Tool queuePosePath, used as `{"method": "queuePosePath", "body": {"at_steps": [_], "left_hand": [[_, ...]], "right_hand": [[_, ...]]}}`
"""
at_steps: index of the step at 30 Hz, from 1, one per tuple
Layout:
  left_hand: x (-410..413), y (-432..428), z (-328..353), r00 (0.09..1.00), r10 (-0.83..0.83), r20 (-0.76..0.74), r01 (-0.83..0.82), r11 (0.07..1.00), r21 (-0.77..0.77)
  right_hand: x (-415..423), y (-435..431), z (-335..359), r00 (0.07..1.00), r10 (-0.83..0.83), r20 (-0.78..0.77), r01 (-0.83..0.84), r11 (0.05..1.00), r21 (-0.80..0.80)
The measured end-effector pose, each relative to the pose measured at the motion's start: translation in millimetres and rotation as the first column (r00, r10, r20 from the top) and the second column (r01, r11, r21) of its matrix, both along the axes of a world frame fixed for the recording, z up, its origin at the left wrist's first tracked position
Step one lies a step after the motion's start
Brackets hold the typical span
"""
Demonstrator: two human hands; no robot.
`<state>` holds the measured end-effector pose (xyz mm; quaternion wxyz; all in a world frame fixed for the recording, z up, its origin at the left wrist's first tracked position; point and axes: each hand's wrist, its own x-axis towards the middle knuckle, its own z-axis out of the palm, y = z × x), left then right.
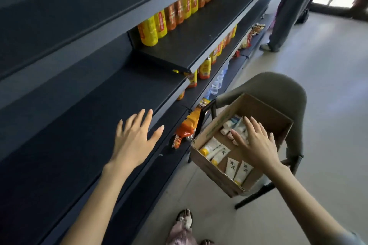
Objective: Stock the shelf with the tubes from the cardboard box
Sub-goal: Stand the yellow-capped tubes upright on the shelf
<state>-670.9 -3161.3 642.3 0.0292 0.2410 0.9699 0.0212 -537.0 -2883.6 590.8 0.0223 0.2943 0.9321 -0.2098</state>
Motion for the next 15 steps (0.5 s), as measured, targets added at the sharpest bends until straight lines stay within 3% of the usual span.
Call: {"method": "queuePosePath", "body": {"at_steps": [9,15], "left_hand": [[-71,62,-54,0.952,-0.244,0.184,0.257,0.965,-0.047],[-89,105,-86,0.892,-0.372,0.258,0.386,0.922,-0.005]], "right_hand": [[-21,16,-62,0.948,-0.307,0.081,0.315,0.943,-0.112],[-19,26,-96,0.892,-0.425,0.152,0.446,0.884,-0.142]]}}
